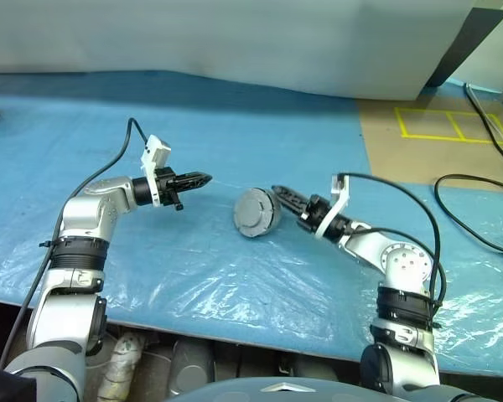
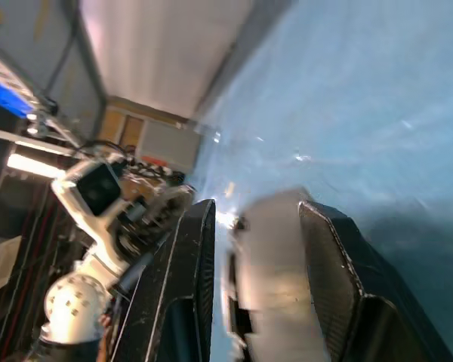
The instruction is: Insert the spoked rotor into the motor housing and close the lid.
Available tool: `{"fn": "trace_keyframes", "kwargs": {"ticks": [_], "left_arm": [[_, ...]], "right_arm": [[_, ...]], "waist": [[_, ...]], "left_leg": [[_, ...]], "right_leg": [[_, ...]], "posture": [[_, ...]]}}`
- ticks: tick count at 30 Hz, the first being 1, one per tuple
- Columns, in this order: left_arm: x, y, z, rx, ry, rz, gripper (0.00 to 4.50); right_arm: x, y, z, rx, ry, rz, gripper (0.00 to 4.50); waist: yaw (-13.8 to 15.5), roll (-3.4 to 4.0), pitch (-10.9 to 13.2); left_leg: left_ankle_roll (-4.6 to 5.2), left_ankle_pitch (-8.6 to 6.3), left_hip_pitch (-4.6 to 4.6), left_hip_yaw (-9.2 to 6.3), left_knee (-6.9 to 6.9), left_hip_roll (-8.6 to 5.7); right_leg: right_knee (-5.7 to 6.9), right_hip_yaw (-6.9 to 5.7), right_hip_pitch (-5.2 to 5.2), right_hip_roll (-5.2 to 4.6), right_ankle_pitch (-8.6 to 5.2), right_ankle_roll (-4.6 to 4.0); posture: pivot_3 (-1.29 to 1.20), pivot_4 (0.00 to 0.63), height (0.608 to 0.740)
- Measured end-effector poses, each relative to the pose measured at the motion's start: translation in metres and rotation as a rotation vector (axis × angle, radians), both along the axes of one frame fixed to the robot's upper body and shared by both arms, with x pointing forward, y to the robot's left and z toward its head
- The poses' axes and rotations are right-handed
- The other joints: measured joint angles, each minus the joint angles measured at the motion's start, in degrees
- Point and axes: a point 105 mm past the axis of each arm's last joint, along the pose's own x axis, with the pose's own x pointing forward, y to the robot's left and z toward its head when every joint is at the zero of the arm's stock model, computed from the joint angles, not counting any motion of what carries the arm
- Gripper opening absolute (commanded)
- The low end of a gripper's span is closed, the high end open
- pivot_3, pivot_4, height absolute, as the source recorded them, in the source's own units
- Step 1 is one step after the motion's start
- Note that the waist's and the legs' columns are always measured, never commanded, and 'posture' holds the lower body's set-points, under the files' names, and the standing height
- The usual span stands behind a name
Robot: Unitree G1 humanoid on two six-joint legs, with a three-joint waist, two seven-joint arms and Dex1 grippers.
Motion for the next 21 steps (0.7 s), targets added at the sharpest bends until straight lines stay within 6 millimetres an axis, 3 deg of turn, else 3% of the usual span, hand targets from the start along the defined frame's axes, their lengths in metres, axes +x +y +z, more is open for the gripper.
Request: {"fn": "trace_keyframes", "kwargs": {"ticks": [6, 12, 15, 21], "left_arm": [[0.001, -0.009, 0.006, -0.032, -0.008, 0.013, 0.0], [0.001, -0.009, 0.007, -0.029, -0.011, 0.016, 0.0], [-0.001, -0.013, 0.006, -0.022, -0.013, -0.01, 0.0], [-0.011, -0.051, -0.01, 0.09, -0.083, -0.189, 0.0]], "right_arm": [[0.002, 0.0, 0.001, -0.017, 0.006, 0.0, 1.73], [0.002, -0.01, -0.028, -0.159, 0.044, -0.077, 1.73], [0.005, -0.021, -0.02, -0.197, -0.015, -0.133, 1.73], [0.003, -0.025, -0.019, -0.206, -0.036, -0.14, 1.73]], "waist": [[0.31, 0.0, 0.0], [0.69, 0.01, 0.01], [0.7, 0.01, 0.01], [0.75, 0.01, 0.01]], "left_leg": [[-0.01, 0.0, 0.01, -0.01, 0.1, -0.03], [-0.01, 0.0, -0.04, -0.05, 0.2, -0.04], [-0.01, 0.0, -0.03, -0.06, 0.28, -0.04], [0.0, 0.0, 0.02, -0.12, 0.45, -0.03]], "right_leg": [[0.02, -0.03, 0.05, 0.01, 0.01, 0.01], [0.07, -0.06, 0.07, 0.01, 0.02, 0.04], [0.13, -0.05, 0.08, 0.0, 0.03, 0.05], [0.4, -0.04, 0.11, -0.02, 0.02, 0.04]], "posture": [[0.0, 0.15, 0.74], [0.0, 0.15, 0.74], [0.0, 0.15, 0.74], [0.0, 0.15, 0.74]]}}
